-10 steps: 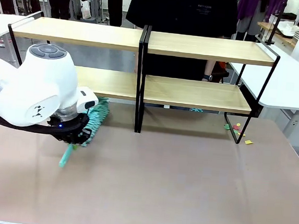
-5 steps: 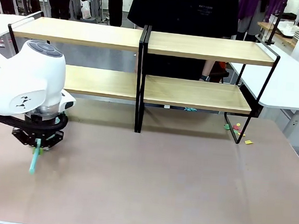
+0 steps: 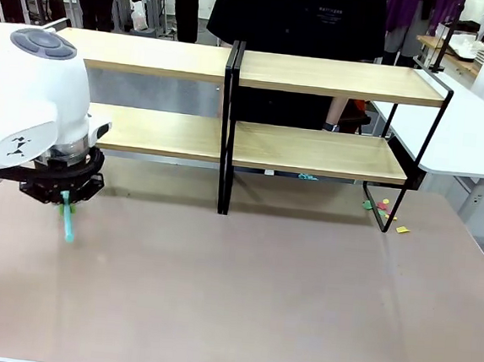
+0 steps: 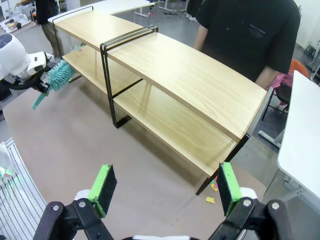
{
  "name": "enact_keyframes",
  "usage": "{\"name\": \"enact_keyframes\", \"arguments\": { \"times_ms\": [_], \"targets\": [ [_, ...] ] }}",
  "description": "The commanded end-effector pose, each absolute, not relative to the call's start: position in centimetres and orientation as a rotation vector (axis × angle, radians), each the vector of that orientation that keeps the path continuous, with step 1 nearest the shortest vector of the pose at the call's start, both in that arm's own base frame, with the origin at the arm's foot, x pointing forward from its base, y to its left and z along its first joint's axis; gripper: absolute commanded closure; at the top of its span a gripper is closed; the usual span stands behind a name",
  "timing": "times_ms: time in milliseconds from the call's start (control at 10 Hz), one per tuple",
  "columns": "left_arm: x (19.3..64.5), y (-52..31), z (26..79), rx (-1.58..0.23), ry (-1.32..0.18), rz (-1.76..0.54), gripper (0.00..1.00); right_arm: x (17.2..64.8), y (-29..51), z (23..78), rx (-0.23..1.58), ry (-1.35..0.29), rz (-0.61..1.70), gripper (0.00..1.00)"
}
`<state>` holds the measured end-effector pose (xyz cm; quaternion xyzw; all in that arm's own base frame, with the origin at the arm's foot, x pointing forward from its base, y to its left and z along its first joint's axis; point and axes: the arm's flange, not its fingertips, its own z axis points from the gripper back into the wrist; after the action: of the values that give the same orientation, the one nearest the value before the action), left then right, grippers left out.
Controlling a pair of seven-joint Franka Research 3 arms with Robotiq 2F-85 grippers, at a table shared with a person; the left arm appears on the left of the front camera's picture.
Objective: Clean the shelves.
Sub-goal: Clean another randomly selected level of the Shelf with the Duster.
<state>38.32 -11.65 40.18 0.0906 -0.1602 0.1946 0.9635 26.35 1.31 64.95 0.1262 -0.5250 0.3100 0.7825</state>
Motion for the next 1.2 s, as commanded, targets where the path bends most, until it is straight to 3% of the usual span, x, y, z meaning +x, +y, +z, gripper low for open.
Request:
{"name": "enact_keyframes", "arguments": {
  "times_ms": [0, 600, 900, 1100],
  "targets": [
    [35.0, -10.4, 37.8, 0.128, -0.328, 0.266, 1.0, 26.4, 1.2, 65.0, 0.278, -1.137, 0.671, 0.0],
    [33.1, -10.1, 38.7, -0.054, -0.167, -0.069, 1.0, 26.4, 1.2, 65.0, 0.278, -1.137, 0.671, 0.0],
    [29.1, -7.7, 42.2, -0.162, -0.038, -0.381, 1.0, 26.4, 1.2, 65.0, 0.278, -1.137, 0.671, 0.0],
    [24.8, -4.4, 45.4, -0.224, -0.049, -0.623, 1.0, 26.4, 1.2, 65.0, 0.278, -1.137, 0.671, 0.0]
  ]
}}
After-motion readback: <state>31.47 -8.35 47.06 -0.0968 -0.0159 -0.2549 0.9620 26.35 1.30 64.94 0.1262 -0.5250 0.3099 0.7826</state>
